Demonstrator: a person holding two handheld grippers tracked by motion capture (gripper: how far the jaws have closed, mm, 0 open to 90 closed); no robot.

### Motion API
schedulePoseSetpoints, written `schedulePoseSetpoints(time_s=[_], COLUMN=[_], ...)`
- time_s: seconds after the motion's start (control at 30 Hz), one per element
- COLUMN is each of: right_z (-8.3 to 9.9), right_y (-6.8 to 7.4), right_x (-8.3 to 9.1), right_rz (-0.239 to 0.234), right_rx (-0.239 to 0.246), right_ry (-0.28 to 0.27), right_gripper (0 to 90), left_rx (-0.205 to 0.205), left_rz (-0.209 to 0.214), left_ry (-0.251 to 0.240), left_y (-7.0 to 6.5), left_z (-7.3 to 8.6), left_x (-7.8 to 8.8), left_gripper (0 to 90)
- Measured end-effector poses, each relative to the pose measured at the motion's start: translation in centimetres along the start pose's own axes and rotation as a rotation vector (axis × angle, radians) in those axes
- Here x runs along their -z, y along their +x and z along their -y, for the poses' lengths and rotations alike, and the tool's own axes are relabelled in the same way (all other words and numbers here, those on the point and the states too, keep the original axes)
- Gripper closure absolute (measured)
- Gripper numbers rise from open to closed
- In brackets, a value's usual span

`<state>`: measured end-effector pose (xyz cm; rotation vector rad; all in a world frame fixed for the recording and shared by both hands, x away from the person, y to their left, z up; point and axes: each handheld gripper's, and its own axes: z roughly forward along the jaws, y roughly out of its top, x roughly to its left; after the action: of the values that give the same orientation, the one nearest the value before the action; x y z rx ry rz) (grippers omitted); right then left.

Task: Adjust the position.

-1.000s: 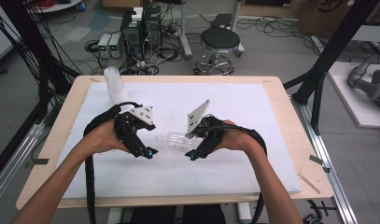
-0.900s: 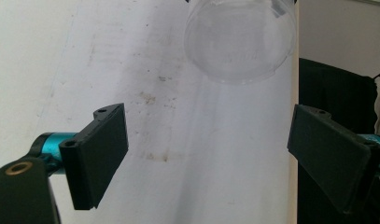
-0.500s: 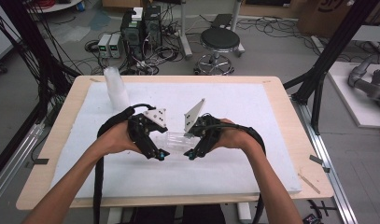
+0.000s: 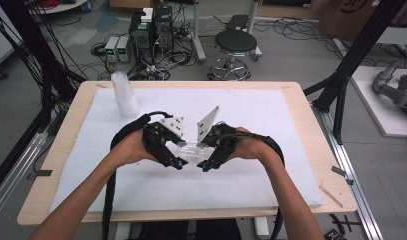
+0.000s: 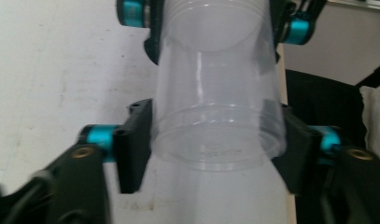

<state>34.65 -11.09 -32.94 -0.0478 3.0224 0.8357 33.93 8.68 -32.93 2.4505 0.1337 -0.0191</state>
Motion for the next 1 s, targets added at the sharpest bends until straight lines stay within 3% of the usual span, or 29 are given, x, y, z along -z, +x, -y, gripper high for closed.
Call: schedulePoseSetpoints(time_s=[0.13,0.27,0.3,0.37,0.43,0.47,0.67,0.77,1.0], right_z=[0.0,0.0,0.0,0.1,0.0,0.0,0.4,0.4,1.0], right_y=[0.0,0.0,0.0,0.0,0.1,0.0,-0.1,-0.2,-0.2], right_x=[-0.1,-0.1,-0.1,-0.3,-0.4,-0.5,-0.2,0.3,2.2], right_rz=[-0.004,-0.002,-0.005,-0.023,-0.012,-0.006,0.005,0.022,0.055], right_rx=[0.003,0.002,0.004,-0.007,-0.007,-0.007,-0.011,-0.013,-0.036], right_ry=[0.002,-0.001,-0.001,-0.009,-0.014,-0.020,-0.074,-0.111,-0.259], right_gripper=[33.8,32.0,28.6,12.1,12.3,12.3,12.3,12.3,12.3], left_rx=[0.021,0.015,0.014,0.014,0.028,0.010,0.018,0.028,0.069], left_rz=[0.002,0.002,0.001,-0.002,-0.003,-0.005,-0.011,-0.021,-0.045], left_ry=[-0.010,-0.005,-0.004,0.002,-0.012,0.003,-0.009,-0.038,-0.204], left_y=[-0.1,0.0,0.0,0.0,-0.1,0.0,0.0,0.1,-0.2], left_z=[0.0,0.0,0.0,0.1,0.1,0.1,0.6,1.3,4.2], left_x=[-0.2,-0.1,-0.1,0.0,-0.1,0.0,-0.1,-0.2,-0.7], left_gripper=[41.4,41.6,41.6,41.6,41.7,41.6,41.6,41.6,41.6])
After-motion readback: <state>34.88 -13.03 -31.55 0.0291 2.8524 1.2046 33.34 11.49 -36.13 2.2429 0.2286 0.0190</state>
